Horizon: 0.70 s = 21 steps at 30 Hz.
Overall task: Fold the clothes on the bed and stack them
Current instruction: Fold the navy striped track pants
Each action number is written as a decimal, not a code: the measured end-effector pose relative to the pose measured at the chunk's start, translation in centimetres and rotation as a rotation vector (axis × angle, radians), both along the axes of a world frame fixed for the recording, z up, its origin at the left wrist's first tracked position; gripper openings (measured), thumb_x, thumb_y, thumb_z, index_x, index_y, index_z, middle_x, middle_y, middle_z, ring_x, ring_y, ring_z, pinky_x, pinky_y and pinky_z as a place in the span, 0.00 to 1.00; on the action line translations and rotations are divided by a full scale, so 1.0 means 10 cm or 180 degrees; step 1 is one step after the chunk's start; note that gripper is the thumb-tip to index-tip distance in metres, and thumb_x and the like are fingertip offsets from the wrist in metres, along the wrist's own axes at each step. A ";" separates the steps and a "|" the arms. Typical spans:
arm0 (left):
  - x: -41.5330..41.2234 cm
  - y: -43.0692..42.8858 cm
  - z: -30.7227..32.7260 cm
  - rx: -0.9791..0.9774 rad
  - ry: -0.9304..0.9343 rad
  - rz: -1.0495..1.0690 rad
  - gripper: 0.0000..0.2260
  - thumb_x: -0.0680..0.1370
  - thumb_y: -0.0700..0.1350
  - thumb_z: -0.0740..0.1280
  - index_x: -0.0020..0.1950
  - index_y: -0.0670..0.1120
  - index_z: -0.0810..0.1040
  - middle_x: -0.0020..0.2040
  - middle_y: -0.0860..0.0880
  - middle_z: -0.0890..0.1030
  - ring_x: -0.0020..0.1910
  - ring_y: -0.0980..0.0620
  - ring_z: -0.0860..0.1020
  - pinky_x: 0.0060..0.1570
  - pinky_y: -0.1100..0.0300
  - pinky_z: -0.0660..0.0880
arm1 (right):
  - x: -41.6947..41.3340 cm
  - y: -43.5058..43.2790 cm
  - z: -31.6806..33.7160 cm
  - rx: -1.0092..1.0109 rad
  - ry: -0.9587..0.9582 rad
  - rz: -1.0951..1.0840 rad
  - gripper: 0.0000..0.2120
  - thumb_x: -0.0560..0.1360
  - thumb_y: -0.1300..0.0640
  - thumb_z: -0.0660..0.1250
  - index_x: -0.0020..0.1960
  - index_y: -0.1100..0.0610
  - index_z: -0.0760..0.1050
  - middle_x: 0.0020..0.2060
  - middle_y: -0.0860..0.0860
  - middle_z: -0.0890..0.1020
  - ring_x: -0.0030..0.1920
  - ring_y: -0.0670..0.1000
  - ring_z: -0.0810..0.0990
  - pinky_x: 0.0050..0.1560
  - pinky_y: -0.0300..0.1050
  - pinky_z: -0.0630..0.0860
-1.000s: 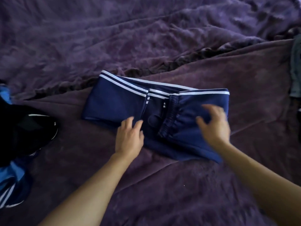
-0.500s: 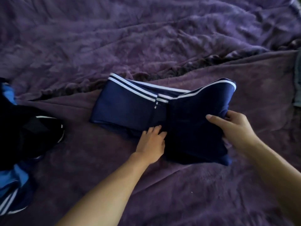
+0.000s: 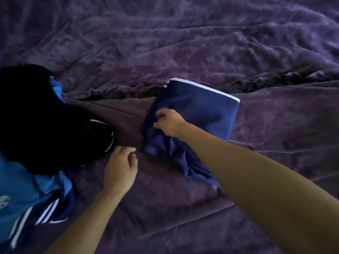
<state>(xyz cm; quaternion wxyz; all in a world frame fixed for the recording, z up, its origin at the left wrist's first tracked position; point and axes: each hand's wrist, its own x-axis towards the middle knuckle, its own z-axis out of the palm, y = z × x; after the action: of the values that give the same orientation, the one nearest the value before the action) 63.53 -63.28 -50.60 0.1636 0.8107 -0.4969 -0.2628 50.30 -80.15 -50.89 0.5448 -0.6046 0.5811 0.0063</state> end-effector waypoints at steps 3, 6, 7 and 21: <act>-0.04 -0.22 -0.02 -0.0253 0.0081 -0.0055 0.12 0.78 0.43 0.63 0.60 0.42 0.77 0.56 0.43 0.76 0.57 0.42 0.75 0.56 0.47 0.73 | -0.25 0.13 0.00 -0.0368 -0.0217 -0.0309 0.17 0.75 0.59 0.67 0.64 0.55 0.75 0.50 0.51 0.83 0.47 0.50 0.79 0.50 0.45 0.76; -0.17 -0.64 0.02 -0.0579 0.0136 -0.0341 0.20 0.77 0.53 0.58 0.62 0.42 0.75 0.57 0.41 0.75 0.57 0.41 0.74 0.56 0.46 0.73 | -0.80 0.17 0.10 -0.1437 0.0318 -0.0581 0.13 0.74 0.57 0.68 0.58 0.53 0.79 0.49 0.49 0.84 0.49 0.49 0.81 0.54 0.44 0.76; -0.21 -0.83 0.03 -0.0635 0.0115 -0.0457 0.21 0.77 0.54 0.59 0.63 0.42 0.74 0.58 0.41 0.75 0.58 0.40 0.73 0.57 0.45 0.73 | -0.99 0.11 0.14 -0.1747 0.0578 -0.0639 0.13 0.74 0.57 0.68 0.59 0.53 0.78 0.52 0.50 0.82 0.53 0.52 0.80 0.56 0.46 0.75; -0.43 -2.56 -0.18 0.0451 0.0830 -0.0286 0.50 0.62 0.50 0.81 0.77 0.46 0.57 0.74 0.48 0.65 0.71 0.50 0.67 0.70 0.55 0.65 | -1.84 -0.72 -0.05 -0.0508 0.0360 -0.0491 0.31 0.60 0.54 0.82 0.61 0.50 0.77 0.51 0.48 0.82 0.52 0.47 0.80 0.50 0.42 0.78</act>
<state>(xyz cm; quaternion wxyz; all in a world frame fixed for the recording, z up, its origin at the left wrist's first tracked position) 59.23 -88.91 -52.39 0.1573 0.7561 -0.4874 -0.4073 31.94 -87.39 -51.40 0.4602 -0.5982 0.6543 -0.0478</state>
